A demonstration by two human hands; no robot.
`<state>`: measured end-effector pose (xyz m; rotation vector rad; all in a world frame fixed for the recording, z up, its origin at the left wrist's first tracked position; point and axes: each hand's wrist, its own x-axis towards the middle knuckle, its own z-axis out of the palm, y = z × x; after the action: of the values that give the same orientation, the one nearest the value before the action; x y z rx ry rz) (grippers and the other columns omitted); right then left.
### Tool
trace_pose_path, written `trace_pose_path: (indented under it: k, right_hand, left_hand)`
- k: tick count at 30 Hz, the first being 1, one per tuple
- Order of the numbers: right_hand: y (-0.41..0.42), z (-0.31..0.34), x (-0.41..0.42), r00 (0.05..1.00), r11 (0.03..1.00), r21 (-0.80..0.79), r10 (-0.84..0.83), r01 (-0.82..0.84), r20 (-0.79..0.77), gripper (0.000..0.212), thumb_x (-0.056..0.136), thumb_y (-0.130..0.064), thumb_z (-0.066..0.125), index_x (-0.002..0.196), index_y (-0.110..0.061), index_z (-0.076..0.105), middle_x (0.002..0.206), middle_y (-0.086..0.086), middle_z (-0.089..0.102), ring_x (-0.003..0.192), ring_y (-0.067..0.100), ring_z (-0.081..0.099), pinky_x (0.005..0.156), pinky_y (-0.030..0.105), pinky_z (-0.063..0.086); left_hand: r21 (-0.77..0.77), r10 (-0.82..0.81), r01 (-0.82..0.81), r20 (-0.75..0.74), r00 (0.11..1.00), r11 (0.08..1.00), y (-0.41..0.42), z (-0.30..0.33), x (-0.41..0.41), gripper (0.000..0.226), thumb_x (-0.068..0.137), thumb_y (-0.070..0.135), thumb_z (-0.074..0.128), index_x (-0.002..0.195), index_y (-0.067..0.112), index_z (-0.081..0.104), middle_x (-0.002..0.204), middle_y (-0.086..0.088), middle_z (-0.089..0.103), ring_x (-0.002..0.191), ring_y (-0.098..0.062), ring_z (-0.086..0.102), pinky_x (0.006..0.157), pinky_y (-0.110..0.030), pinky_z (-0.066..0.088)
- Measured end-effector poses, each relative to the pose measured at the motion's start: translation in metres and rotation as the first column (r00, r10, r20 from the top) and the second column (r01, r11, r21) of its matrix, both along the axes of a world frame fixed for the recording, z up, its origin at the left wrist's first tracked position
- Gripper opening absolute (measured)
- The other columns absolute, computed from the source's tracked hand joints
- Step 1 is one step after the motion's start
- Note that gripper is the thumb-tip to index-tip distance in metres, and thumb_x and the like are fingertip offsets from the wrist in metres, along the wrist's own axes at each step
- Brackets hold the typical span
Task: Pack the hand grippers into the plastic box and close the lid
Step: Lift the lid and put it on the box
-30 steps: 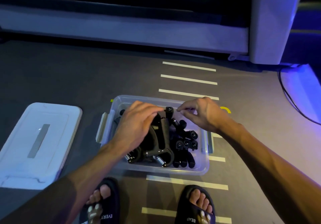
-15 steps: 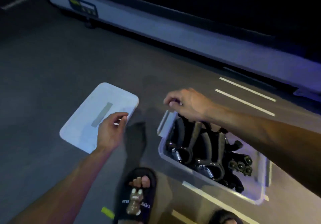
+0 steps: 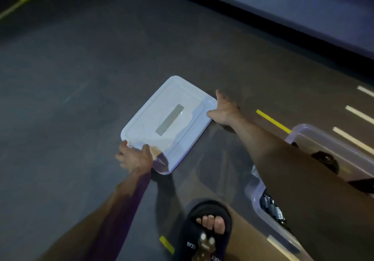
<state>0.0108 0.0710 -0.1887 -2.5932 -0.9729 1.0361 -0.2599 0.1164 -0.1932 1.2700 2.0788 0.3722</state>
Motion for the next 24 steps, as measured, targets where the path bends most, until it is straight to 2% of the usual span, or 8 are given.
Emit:
trace_pose_path:
  k: [3,6,8,10,14,17,21,24]
  right_hand:
    - [0.003,-0.007,0.003,1.0,0.999,0.031,-0.012,0.011,0.018,0.09,0.081,-0.04,0.059,0.158,-0.026,0.015,0.162,0.002,0.027,0.146,0.033,0.026,0.119,0.042,0.026]
    - [-0.002,-0.008,0.015,1.0,0.994,0.103,-0.029,0.028,0.009,0.073,0.085,-0.052,0.056,0.149,-0.02,0.04,0.154,0.006,0.043,0.14,0.027,0.041,0.114,0.039,0.036]
    - [-0.008,0.0,0.024,0.999,0.989,0.145,-0.02,0.013,0.05,0.054,0.09,-0.054,0.053,0.131,-0.019,0.06,0.138,0.007,0.058,0.126,0.028,0.055,0.103,0.036,0.045]
    - [-0.019,0.022,0.036,0.995,0.976,0.219,-0.014,-0.009,0.099,0.04,0.093,-0.048,0.055,0.116,-0.018,0.067,0.12,0.005,0.068,0.11,0.027,0.062,0.089,0.032,0.049]
    - [-0.058,0.103,0.066,0.974,0.948,0.313,-0.012,-0.062,0.228,0.03,0.091,-0.045,0.062,0.104,-0.019,0.069,0.09,-0.002,0.062,0.091,0.023,0.062,0.074,0.026,0.039]
    - [-0.113,0.178,0.089,0.968,0.927,0.371,-0.046,-0.05,0.247,0.028,0.085,-0.044,0.072,0.096,-0.018,0.069,0.074,-0.006,0.06,0.072,0.017,0.06,0.065,0.028,0.04]
    - [-0.213,0.246,0.091,0.983,0.915,0.393,-0.147,0.092,0.111,0.035,0.085,-0.039,0.075,0.098,-0.009,0.063,0.061,-0.008,0.059,0.054,0.009,0.052,0.055,0.028,0.039]
    - [-0.299,0.261,0.078,0.964,0.871,0.416,-0.255,0.261,-0.07,0.033,0.089,-0.024,0.072,0.102,0.002,0.056,0.058,-0.002,0.058,0.052,0.012,0.05,0.047,0.024,0.04]
  left_hand:
    - [-0.017,-0.044,0.044,0.016,0.999,0.999,0.007,-0.008,-0.003,0.064,0.092,0.017,0.064,0.148,0.001,0.037,0.147,-0.026,0.041,0.135,-0.044,0.039,0.108,-0.048,0.035]
    - [-0.033,-0.033,0.034,0.017,0.999,0.999,0.01,-0.006,-0.001,0.061,0.09,0.017,0.063,0.145,0.006,0.041,0.145,-0.023,0.047,0.132,-0.045,0.045,0.11,-0.051,0.039]
    - [0.022,-0.047,0.045,0.105,0.993,0.999,0.008,-0.007,-0.003,0.054,0.079,0.02,0.061,0.132,0.01,0.054,0.129,-0.019,0.061,0.118,-0.045,0.058,0.101,-0.056,0.048]
    - [0.048,-0.1,0.09,0.262,0.96,0.995,0.003,-0.006,-0.004,0.05,0.067,0.023,0.053,0.116,0.013,0.06,0.108,-0.014,0.069,0.1,-0.04,0.067,0.084,-0.051,0.058]
    - [0.098,-0.208,0.185,0.577,0.79,0.978,-0.006,0.037,0.028,0.043,0.063,0.014,0.055,0.105,0.008,0.063,0.094,-0.006,0.07,0.084,-0.02,0.068,0.067,-0.03,0.053]
    - [0.188,-0.291,0.227,0.719,0.631,0.956,-0.008,0.076,0.062,0.055,0.068,0.01,0.062,0.123,0.007,0.06,0.115,-0.003,0.068,0.103,-0.019,0.066,0.075,-0.026,0.053]
    - [0.248,-0.38,0.322,0.801,0.462,0.914,-0.034,0.122,0.11,0.064,0.087,0.006,0.068,0.144,0.023,0.046,0.131,-0.006,0.065,0.111,-0.015,0.064,0.09,-0.032,0.052]
    - [0.208,-0.376,0.41,0.841,0.389,0.888,-0.068,0.136,0.128,0.06,0.091,0.003,0.066,0.144,0.025,0.05,0.132,-0.005,0.064,0.103,-0.013,0.064,0.073,-0.026,0.05]
